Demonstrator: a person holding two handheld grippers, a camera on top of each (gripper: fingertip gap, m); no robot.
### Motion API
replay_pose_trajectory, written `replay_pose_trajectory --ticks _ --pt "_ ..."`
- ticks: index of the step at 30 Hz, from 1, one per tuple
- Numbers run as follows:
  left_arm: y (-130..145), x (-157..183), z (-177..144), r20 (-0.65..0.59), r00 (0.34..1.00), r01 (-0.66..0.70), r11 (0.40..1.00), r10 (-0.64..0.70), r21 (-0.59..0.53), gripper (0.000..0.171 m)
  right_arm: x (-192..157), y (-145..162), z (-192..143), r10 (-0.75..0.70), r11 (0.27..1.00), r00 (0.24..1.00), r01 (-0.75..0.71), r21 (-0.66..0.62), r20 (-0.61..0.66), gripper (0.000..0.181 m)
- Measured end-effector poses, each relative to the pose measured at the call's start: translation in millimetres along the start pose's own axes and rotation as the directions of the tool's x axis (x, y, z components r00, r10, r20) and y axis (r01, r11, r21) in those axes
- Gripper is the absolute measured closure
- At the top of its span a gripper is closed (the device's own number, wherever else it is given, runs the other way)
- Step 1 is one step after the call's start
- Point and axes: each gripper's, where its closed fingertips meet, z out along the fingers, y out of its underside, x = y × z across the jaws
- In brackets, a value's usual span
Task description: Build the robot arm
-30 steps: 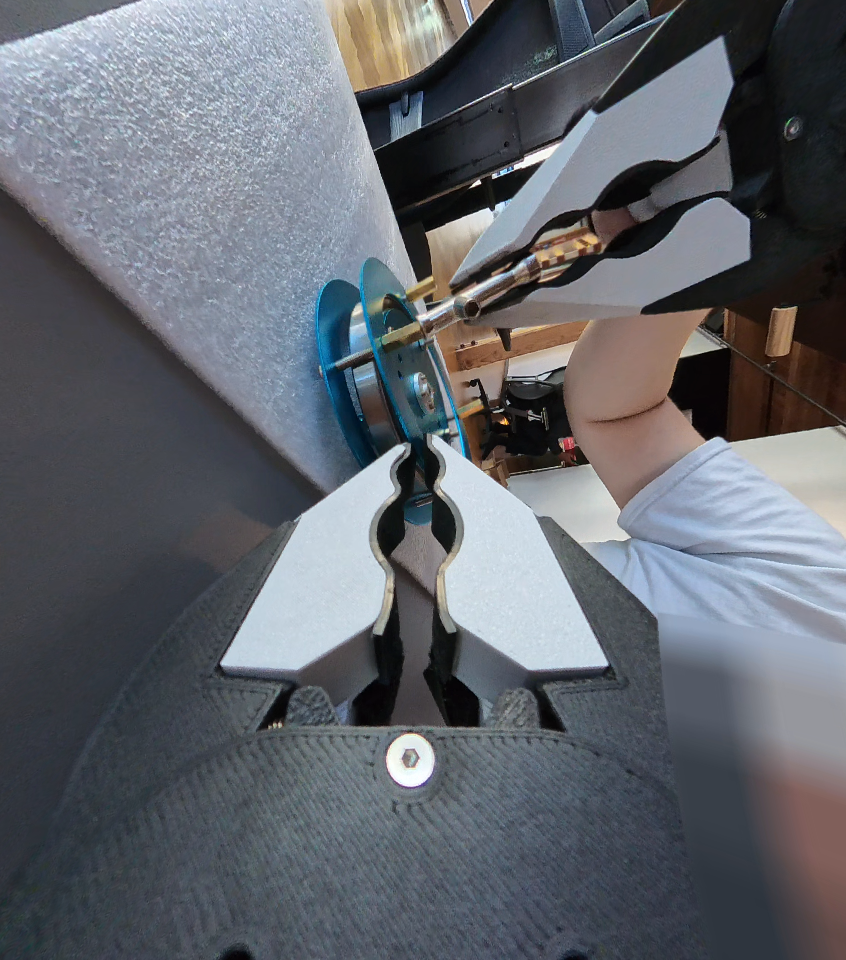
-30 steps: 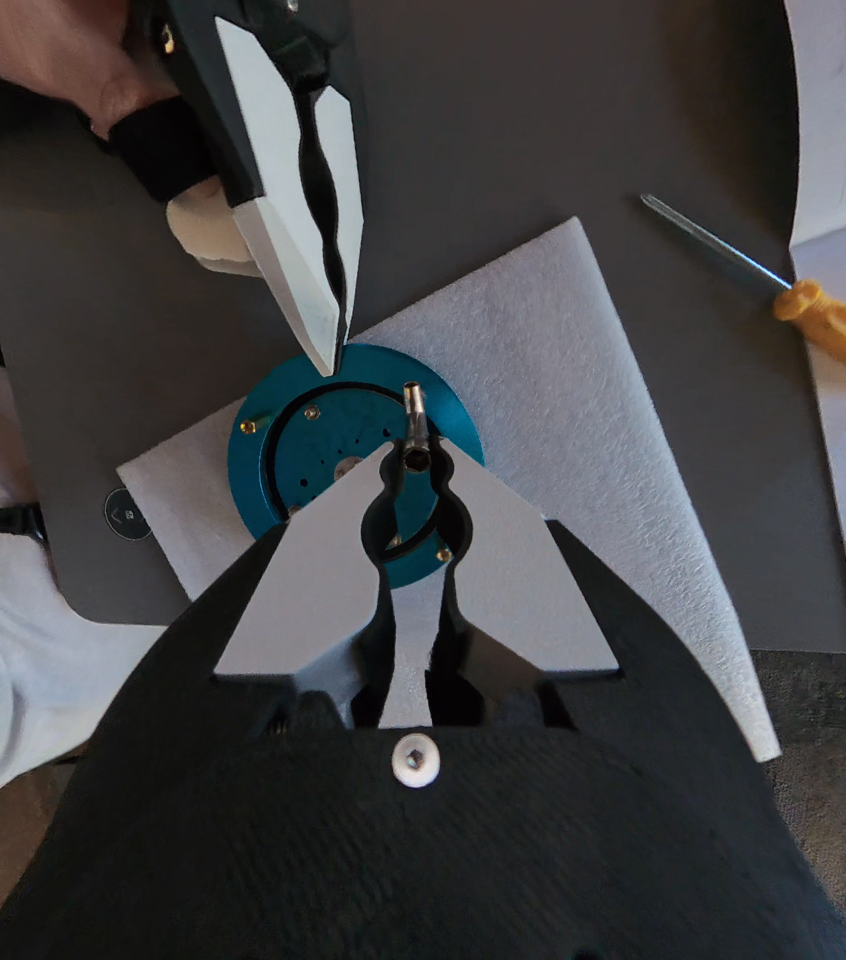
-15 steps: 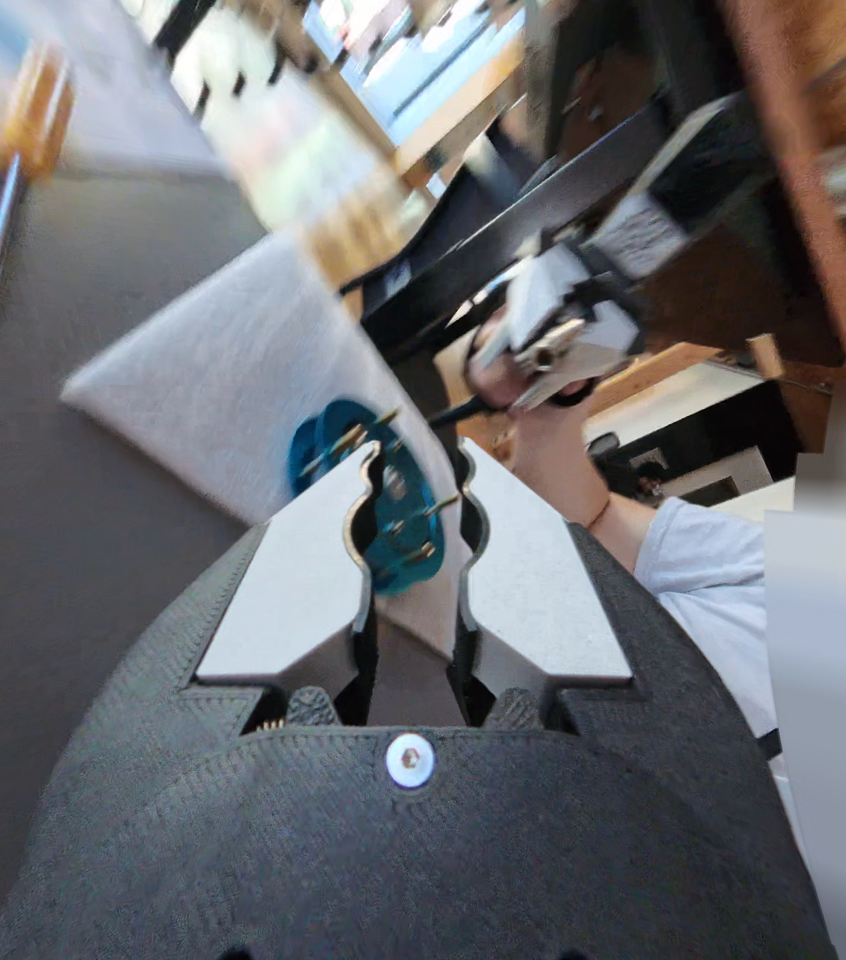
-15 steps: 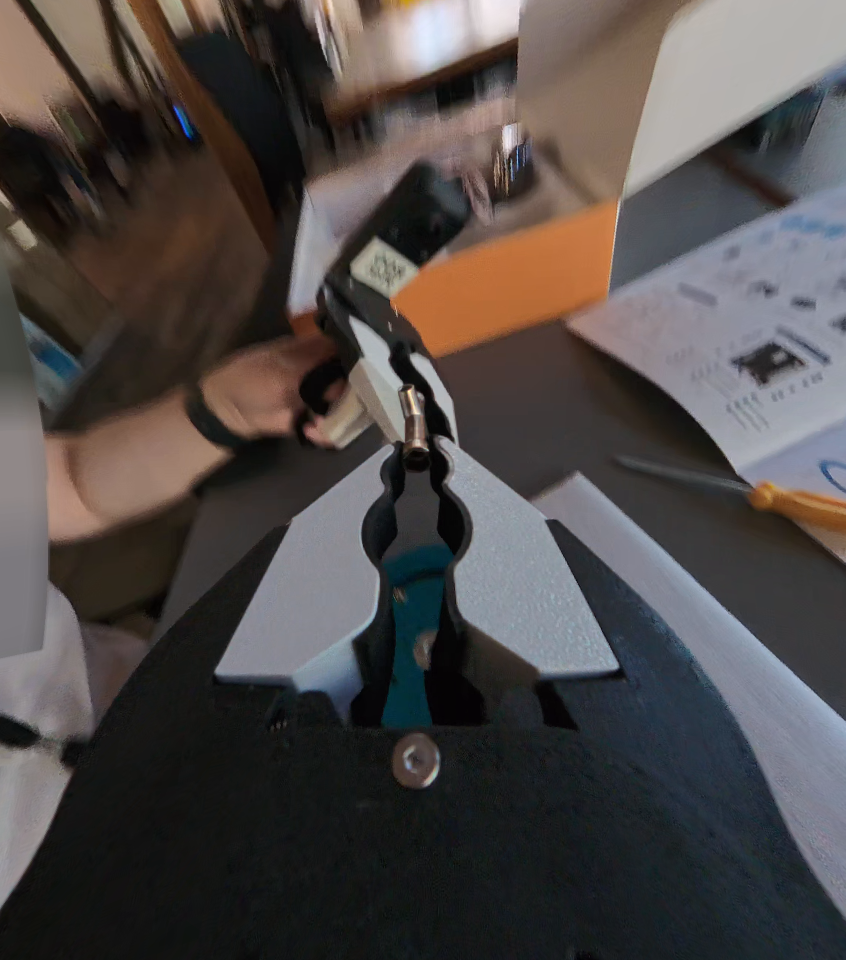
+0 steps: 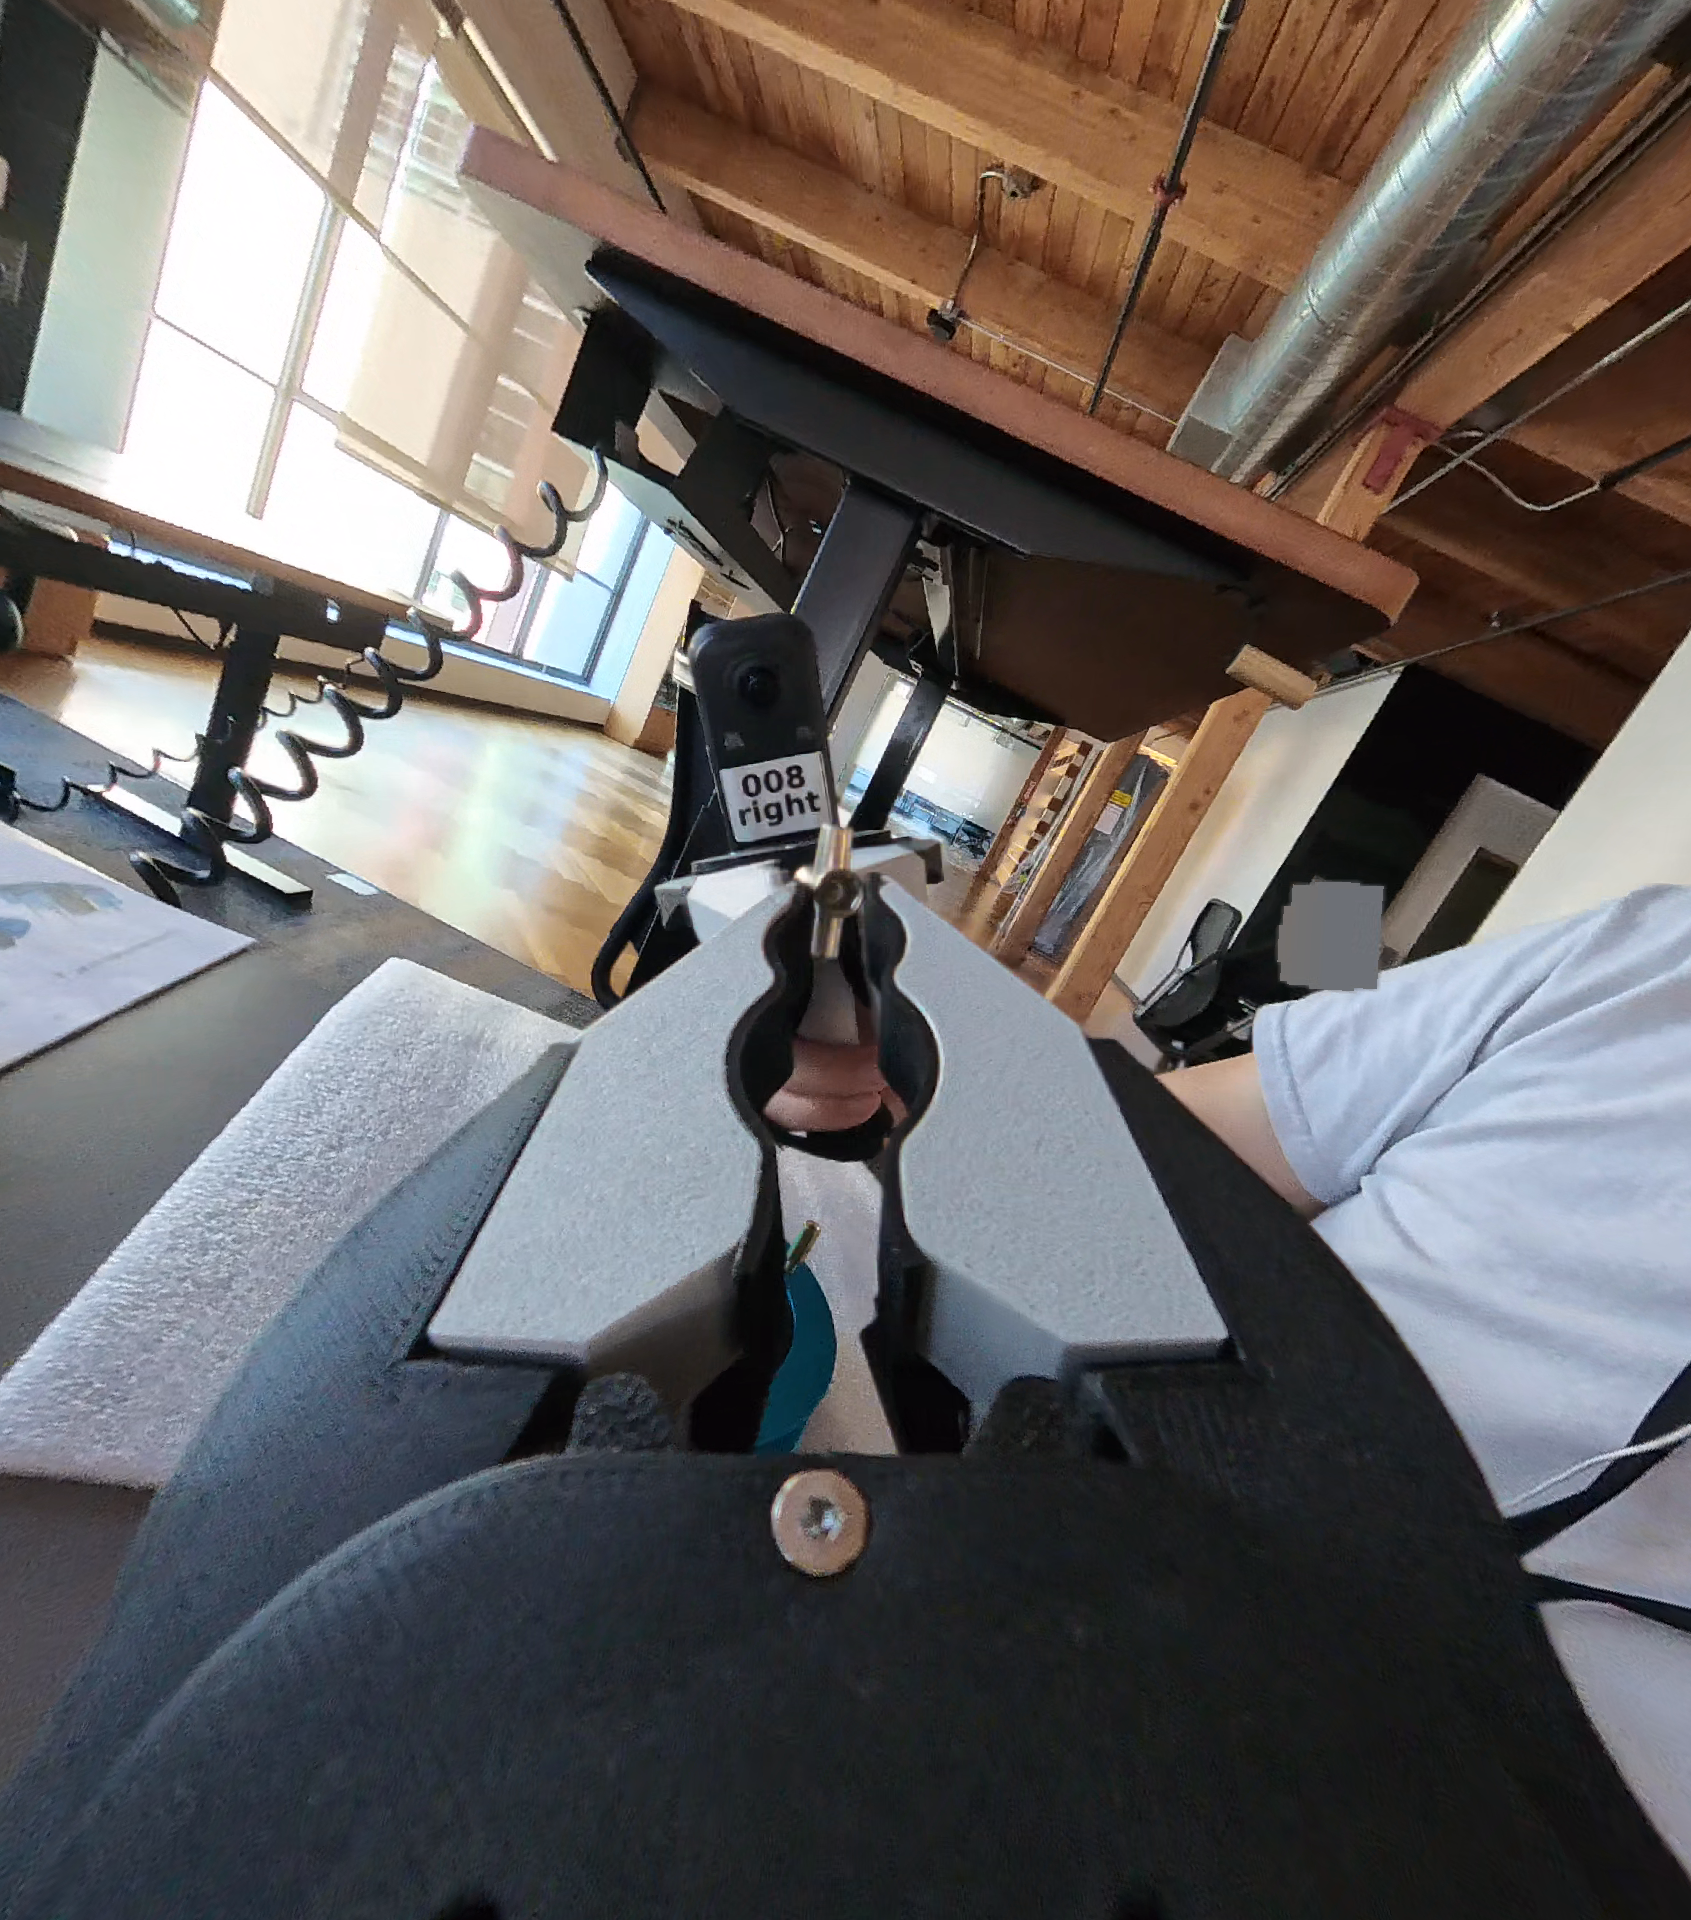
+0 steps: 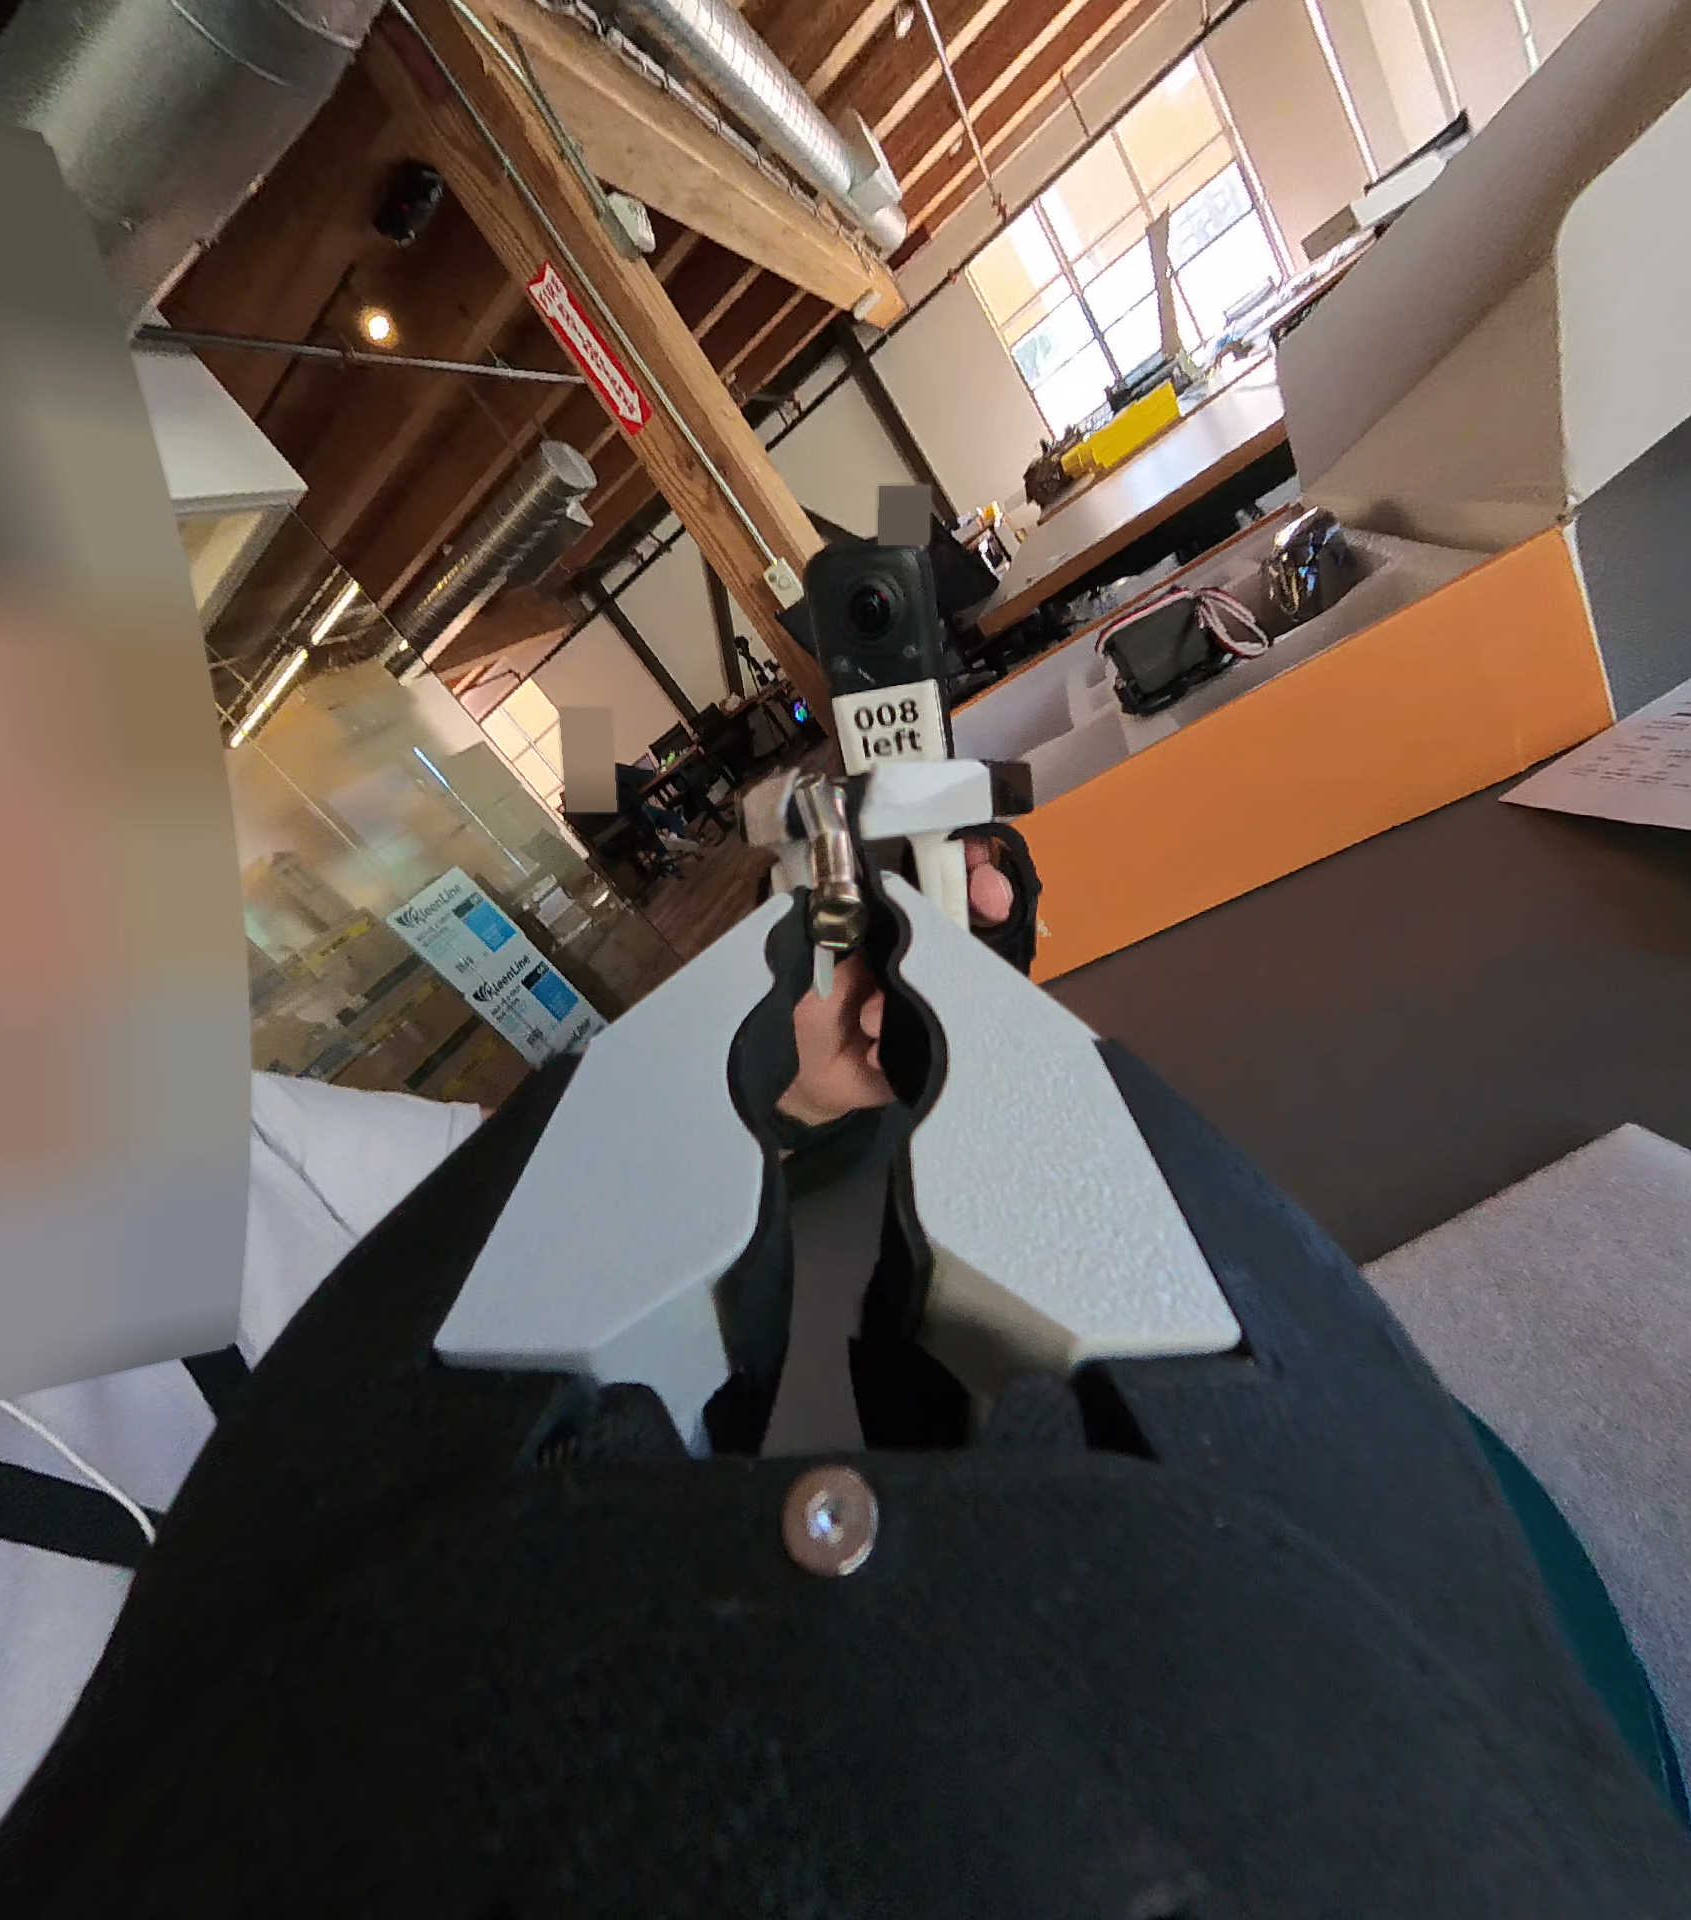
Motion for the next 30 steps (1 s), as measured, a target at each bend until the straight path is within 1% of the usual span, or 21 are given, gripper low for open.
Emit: replay_pose_trajectory --ticks 3,5,8,9,11,14,16,17,18,19,22,23,24,25,27,29,30 --pt "-0.9 1.0 -1.4 0.026 0.998 -0.049 0.999 0.049 -0.013 0.165 -0.6 8.8 2.7 -0.006 0.999 1.0 0.006 -0.053 0.002 0.174" --pt "2.8 0.1 -1.9 0.043 0.997 -0.064 0.997 0.066 -0.045 0.165 1.0 26.4 4.9 -0.006 0.986 1.0 0.006 -0.167 0.002 0.174" --pt "13.9 -4.0 -1.0 0.06 0.998 -0.017 0.994 0.024 -0.112 0.165 8.3 48.7 4.9 -0.043 0.944 0.998 0.027 -0.329 -0.044 0.173" --pt "16.6 -6.6 -0.9 0.073 0.997 -0.005 0.992 0.015 -0.125 0.165 12.9 50.5 3.9 -0.073 0.934 0.995 0.043 -0.354 -0.073 0.169" --pt "21.9 -14.4 -2.1 0.117 0.993 0.011 0.988 0.007 -0.156 0.165 19.3 47.2 2.2 -0.095 0.93 0.989 0.046 -0.364 -0.116 0.147" --pt "27.4 -19.3 -3.3 0.144 0.99 0.036 0.982 -0.009 -0.185 0.165 20.4 34.3 -1.3 -0.071 0.949 0.989 0.026 -0.314 -0.133 0.15" --pt "32.6 -22.4 -2.8 0.166 0.986 0.034 0.975 0.003 -0.218 0.165 23.9 26.0 -5.3 -0.064 0.961 0.986 0.02 -0.276 -0.151 0.158" --pt "36.1 -24.1 -2.5 0.178 0.984 0.034 0.971 0.009 -0.238 0.165 24.7 25.1 -7.5 -0.062 0.96 0.987 0.018 -0.279 -0.152 0.164" --pt "39.4 -24.9 -1.8 0.183 0.983 0.034 0.966 0.015 -0.257 0.165 26.3 27.1 -9.9 -0.068 0.953 0.985 0.018 -0.301 -0.158 0.175" --pt "42.7 -24.4 -0.5 0.183 0.983 0.037 0.961 0.015 -0.273 0.165 27.1 31.9 -11.5 -0.092 0.94 0.983 0.034 -0.34 -0.156 0.177" --pt "53.7 -25.8 2.9 0.193 0.981 0.037 0.943 0.029 -0.33 0.165 33.0 52.5 -16.0 -0.187 0.864 0.967 0.077 -0.497 -0.175 0.17" --pt "56.6 -24.7 4.0 0.187 0.982 0.039 0.937 0.028 -0.347 0.165 32.7 57.0 -16.6 -0.209 0.842 0.963 0.09 -0.532 -0.169 0.176" --pt "58.0 -23.4 5.0 0.178 0.984 0.044 0.934 0.021 -0.354 0.165 32.1 58.5 -16.2 -0.223 0.834 0.96 0.099 -0.543 -0.168 0.176" --pt "56.0 -20.7 5.8 0.161 0.987 0.049 0.939 0.007 -0.341 0.164 30.0 56.8 -15.1 -0.222 0.841 0.962 0.106 -0.531 -0.16 0.176" --pt "42.4 -9.9 6.9 0.096 0.995 0.051 0.962 -0.026 -0.27 0.16 20.5 46.3 -12.8 -0.191 0.88 0.974 0.117 -0.46 -0.118 0.176" --pt "27.9 -5.9 4.2 0.074 0.997 0.05 0.979 -0.036 -0.199 0.135 8.6 31.6 -13.6 -0.175 0.921 0.983 0.143 -0.361 -0.058 0.176" --pt "26.1 -4.8 3.1 0.072 0.997 0.035 0.98 -0.022 -0.195 0.13 1.0 23.4 -14.8 -0.177 0.94 0.984 0.163 -0.298 -0.02 0.177"
